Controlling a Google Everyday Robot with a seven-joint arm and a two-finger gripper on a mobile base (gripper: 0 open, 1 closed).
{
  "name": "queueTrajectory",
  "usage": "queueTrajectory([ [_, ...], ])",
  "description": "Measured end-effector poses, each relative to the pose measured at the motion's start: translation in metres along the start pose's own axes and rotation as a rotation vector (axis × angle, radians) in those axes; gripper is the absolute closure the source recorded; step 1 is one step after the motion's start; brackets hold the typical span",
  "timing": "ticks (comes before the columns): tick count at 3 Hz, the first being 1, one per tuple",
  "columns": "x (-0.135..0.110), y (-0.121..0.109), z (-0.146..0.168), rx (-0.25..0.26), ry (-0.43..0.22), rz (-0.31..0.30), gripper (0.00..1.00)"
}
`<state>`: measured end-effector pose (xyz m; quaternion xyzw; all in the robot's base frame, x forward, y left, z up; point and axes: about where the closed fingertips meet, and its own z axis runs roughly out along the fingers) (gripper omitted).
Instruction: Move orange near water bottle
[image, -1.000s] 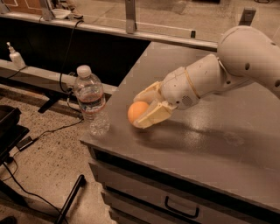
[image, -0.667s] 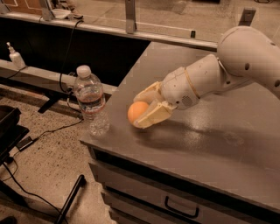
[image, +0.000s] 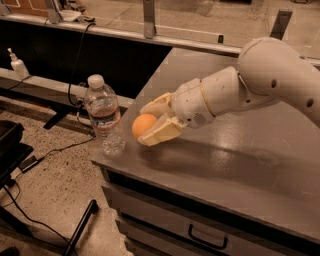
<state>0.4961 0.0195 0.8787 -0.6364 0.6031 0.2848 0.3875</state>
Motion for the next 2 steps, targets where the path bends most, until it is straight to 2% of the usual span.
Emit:
queueTrajectory([
  [1, -0.0027, 0.0030, 0.0112, -0.016, -0.017, 0.009, 1.00],
  [2, 0.0045, -0.0001, 0.0175, -0.023, -0.025, 0.023, 1.00],
])
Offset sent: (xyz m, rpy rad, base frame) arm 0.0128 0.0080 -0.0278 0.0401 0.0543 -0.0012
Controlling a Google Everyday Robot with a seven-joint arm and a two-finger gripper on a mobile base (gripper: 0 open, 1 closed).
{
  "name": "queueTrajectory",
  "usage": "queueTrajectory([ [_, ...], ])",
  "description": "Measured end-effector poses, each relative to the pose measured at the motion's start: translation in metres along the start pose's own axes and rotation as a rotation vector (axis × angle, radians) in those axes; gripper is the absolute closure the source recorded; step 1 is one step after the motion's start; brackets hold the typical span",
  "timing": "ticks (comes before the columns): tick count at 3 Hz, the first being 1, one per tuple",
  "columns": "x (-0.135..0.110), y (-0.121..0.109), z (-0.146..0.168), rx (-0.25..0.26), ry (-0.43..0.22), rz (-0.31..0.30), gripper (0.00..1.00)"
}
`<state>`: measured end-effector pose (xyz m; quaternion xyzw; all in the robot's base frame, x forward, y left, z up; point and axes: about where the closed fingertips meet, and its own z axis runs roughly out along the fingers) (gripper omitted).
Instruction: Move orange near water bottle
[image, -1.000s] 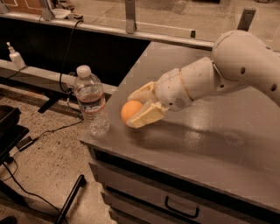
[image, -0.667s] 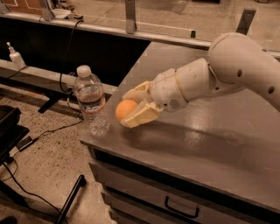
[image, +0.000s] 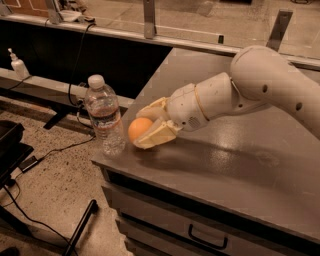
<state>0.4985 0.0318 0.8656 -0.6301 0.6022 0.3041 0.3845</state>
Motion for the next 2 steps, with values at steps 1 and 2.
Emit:
queueTrajectory([
  [1, 0.0092, -0.0063, 0.0036, 0.001, -0.005, 0.012, 0.99],
  [2, 0.0087, -0.0058, 0.0052, -0.002, -0.005, 0.011, 0.84],
])
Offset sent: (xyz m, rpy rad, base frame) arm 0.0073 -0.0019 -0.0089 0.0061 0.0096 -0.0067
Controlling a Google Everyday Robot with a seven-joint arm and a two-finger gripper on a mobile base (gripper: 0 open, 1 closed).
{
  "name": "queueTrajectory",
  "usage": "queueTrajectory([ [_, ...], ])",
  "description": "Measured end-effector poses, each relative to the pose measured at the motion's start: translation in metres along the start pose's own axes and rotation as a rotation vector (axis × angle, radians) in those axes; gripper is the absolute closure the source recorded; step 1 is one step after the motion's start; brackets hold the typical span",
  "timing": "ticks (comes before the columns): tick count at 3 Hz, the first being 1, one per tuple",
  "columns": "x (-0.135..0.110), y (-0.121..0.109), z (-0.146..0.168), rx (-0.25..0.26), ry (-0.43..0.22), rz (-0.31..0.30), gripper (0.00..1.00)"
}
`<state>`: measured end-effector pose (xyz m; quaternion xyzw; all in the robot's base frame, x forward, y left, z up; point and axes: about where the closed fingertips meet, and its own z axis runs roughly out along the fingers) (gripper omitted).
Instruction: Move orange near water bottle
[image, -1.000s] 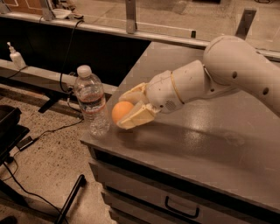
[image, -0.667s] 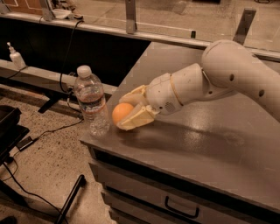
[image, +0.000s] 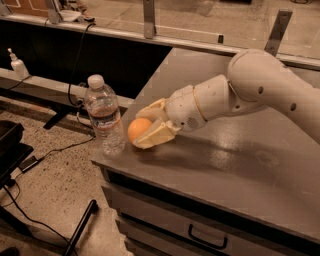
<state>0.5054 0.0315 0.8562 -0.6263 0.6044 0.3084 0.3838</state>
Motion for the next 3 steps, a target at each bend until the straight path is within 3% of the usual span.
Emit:
queueTrajectory([
  [1, -0.0012, 0.0009, 0.0015, -0.003, 0.000, -0.002, 0.60],
  [2, -0.0026, 0.0021, 0.0034, -0.008, 0.000, -0.005, 0.29],
  [3, -0.0037, 0.0030, 0.0048, -0.011, 0.001, -0.007, 0.06],
])
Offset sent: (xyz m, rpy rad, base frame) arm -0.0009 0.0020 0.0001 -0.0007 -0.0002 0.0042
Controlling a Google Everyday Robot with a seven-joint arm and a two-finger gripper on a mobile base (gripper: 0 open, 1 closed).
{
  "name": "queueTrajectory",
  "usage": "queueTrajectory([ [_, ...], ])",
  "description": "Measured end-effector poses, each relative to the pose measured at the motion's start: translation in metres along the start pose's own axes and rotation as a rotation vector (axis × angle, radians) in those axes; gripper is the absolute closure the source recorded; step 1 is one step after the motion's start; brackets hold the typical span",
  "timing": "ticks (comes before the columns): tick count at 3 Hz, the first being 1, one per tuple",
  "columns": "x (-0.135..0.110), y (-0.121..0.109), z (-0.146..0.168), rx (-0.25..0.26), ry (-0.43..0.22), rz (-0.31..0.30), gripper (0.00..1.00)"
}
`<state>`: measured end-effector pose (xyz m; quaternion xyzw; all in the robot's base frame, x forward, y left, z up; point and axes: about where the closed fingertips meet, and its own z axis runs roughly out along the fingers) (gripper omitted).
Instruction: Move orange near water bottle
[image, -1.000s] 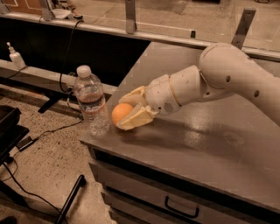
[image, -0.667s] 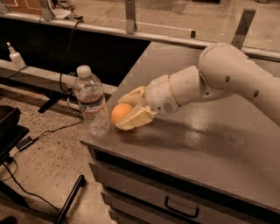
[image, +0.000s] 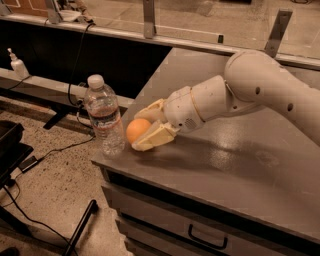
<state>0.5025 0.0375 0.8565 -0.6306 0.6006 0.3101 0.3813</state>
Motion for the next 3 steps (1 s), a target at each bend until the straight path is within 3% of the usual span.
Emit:
queueTrajectory([
  [1, -0.001, 0.001, 0.001, -0.002, 0.000, -0.002, 0.00],
  [2, 0.005, 0.001, -0.020, 0.019, 0.004, 0.001, 0.00],
  [3, 0.005, 0.001, -0.020, 0.018, 0.004, 0.001, 0.00],
])
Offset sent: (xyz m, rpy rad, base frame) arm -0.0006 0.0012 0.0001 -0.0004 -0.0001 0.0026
